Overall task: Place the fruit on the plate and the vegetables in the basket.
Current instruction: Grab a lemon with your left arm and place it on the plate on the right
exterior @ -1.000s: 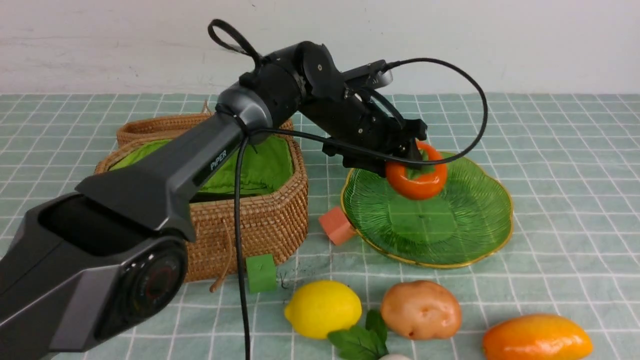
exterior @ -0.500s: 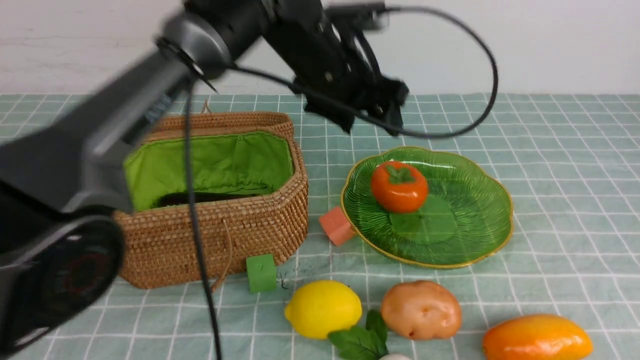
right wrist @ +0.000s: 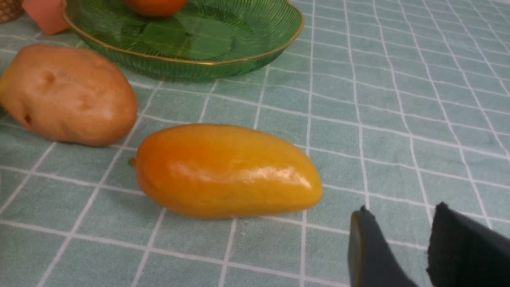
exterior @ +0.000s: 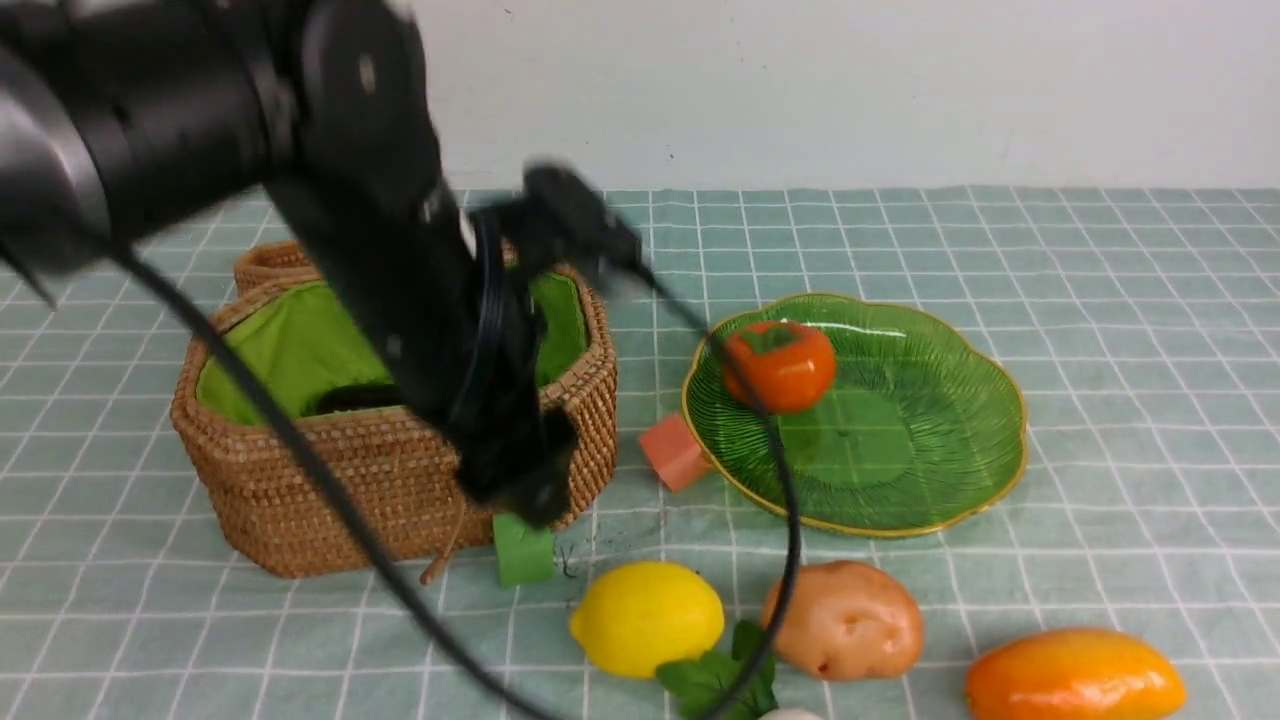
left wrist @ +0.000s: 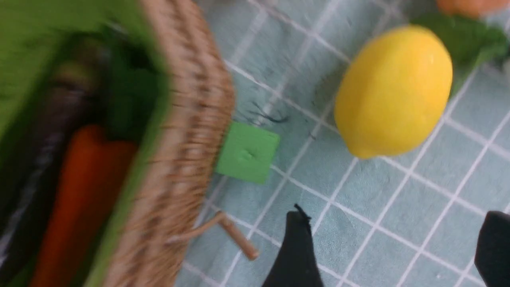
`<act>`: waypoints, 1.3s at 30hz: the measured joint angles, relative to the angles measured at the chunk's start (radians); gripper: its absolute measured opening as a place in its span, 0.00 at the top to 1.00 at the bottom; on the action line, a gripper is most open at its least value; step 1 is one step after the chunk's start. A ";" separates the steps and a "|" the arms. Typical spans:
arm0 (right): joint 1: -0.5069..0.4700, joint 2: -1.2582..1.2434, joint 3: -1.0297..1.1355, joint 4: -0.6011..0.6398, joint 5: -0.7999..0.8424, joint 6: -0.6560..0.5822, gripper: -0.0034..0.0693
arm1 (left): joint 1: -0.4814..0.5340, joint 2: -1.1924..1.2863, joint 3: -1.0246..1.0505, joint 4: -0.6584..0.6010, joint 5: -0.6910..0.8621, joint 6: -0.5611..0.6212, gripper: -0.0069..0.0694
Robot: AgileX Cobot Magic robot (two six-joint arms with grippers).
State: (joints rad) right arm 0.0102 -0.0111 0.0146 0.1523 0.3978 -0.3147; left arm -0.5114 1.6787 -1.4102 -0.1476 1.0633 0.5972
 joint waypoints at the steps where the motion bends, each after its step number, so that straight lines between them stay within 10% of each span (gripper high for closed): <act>1: 0.000 0.000 0.000 0.000 0.000 0.000 0.62 | -0.016 0.001 0.052 -0.001 -0.054 0.042 0.19; 13: 0.000 0.000 0.000 0.000 0.000 0.000 0.62 | -0.153 0.133 0.104 0.081 -0.366 0.104 0.19; 39: 0.000 0.000 0.000 0.000 0.000 0.000 0.62 | -0.155 0.215 -0.284 0.072 -0.222 -0.044 0.22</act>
State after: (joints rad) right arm 0.0102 -0.0111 0.0146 0.1523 0.3978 -0.3147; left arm -0.6664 1.8933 -1.6946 -0.0758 0.8415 0.5536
